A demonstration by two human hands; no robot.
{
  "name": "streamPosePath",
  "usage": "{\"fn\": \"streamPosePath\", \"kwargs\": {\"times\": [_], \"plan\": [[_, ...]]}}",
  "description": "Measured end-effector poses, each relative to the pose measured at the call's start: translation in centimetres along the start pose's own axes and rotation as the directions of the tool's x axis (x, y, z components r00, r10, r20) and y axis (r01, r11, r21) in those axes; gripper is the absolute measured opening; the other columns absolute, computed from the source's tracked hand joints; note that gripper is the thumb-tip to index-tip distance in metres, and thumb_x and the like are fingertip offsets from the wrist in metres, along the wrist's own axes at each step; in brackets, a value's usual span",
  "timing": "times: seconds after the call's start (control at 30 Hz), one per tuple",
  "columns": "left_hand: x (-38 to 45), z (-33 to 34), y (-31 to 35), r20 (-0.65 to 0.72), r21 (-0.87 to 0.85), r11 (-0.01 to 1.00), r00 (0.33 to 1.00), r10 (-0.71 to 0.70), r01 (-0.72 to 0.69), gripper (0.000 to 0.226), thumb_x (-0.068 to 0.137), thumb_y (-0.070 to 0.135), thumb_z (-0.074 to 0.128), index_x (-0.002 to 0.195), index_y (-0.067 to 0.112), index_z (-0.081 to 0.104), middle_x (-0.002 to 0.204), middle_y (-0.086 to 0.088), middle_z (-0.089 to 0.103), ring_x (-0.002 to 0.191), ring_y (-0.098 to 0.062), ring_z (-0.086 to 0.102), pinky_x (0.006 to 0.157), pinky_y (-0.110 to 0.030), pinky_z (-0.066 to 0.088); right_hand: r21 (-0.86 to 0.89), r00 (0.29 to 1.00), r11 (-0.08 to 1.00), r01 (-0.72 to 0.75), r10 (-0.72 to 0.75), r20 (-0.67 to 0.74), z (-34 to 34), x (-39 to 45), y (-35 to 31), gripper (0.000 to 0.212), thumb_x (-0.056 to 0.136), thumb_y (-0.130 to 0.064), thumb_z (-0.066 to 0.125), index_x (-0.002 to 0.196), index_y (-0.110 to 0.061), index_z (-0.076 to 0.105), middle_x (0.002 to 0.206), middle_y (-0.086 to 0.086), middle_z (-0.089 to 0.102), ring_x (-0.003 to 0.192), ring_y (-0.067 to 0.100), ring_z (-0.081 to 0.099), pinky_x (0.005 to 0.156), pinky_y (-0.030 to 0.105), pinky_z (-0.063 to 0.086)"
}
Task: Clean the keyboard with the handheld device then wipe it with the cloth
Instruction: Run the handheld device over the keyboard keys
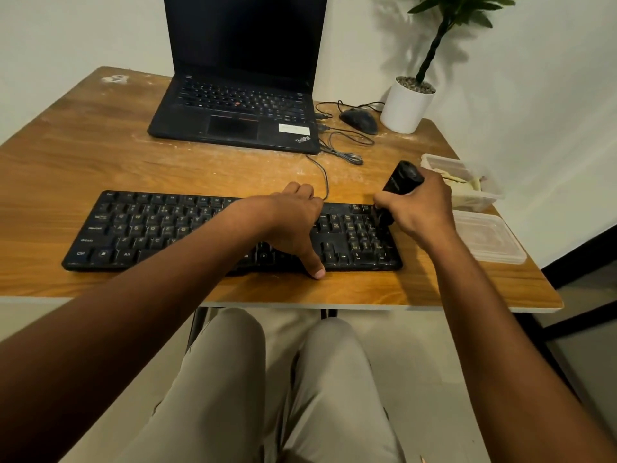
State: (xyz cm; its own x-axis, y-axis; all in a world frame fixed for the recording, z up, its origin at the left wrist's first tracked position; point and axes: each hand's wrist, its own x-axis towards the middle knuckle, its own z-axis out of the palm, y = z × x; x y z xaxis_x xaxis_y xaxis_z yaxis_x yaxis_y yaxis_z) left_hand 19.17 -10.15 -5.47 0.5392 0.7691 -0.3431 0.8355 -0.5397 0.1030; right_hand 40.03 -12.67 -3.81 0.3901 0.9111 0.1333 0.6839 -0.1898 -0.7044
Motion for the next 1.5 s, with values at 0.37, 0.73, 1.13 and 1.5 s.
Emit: {"fn": "streamPosePath", "kwargs": {"times": [0.37, 0.73, 1.13, 1.5], "plan": [[-0.1, -0.1, 0.1, 0.005, -0.003, 1.000, 1.000, -0.003, 0.003, 0.129, 0.061, 0.073, 0.082, 0.160, 0.016, 0.021, 0.158, -0.005, 0.022, 0.146, -0.027, 0.019, 0.119, -0.052, 0.033, -0.051, 0.997, 0.998, -0.047, 0.051, 0.063, -2.9, -1.7, 0.4, 0.035, 0.061, -0.028, 0.085, 0.091, -0.019, 0.070, 0.089, 0.000, 0.070, 0.084, 0.018, 0.066, 0.072, 0.039, 0.058], [0.2, 0.2, -0.2, -0.004, -0.016, 1.000, 1.000, 0.012, -0.013, 0.130, 0.061, 0.075, 0.081, 0.160, 0.017, 0.021, 0.156, -0.005, 0.024, 0.144, -0.026, 0.022, 0.118, -0.052, 0.035, 0.004, 0.979, 1.000, -0.024, 0.023, 0.204, -2.2, -2.4, 1.3, 0.025, 0.070, -0.016, 0.083, 0.089, -0.020, 0.068, 0.087, 0.000, 0.070, 0.081, 0.014, 0.065, 0.067, 0.033, 0.054], [0.0, 0.2, -0.1, -0.010, -0.010, 1.000, 1.000, 0.003, -0.003, 0.130, 0.060, 0.075, 0.082, 0.159, 0.017, 0.022, 0.157, -0.005, 0.024, 0.144, -0.026, 0.022, 0.117, -0.051, 0.036, 0.092, 0.986, 0.983, 0.158, -0.161, 0.032, 2.6, 0.5, -2.0, 0.029, 0.064, -0.027, 0.085, 0.087, -0.021, 0.070, 0.081, -0.008, 0.069, 0.076, 0.004, 0.063, 0.059, 0.022, 0.047], [-0.1, 0.2, -0.2, -0.008, -0.022, 1.000, 1.000, 0.016, -0.016, 0.129, 0.061, 0.074, 0.082, 0.159, 0.016, 0.021, 0.159, -0.005, 0.021, 0.147, -0.027, 0.020, 0.118, -0.053, 0.034, -0.071, 0.992, 0.995, 0.066, -0.073, -0.106, 0.1, 2.0, 0.3, 0.026, 0.067, -0.032, 0.083, 0.071, -0.026, 0.059, 0.073, -0.012, 0.061, 0.074, 0.013, 0.061, 0.061, 0.026, 0.044]]}}
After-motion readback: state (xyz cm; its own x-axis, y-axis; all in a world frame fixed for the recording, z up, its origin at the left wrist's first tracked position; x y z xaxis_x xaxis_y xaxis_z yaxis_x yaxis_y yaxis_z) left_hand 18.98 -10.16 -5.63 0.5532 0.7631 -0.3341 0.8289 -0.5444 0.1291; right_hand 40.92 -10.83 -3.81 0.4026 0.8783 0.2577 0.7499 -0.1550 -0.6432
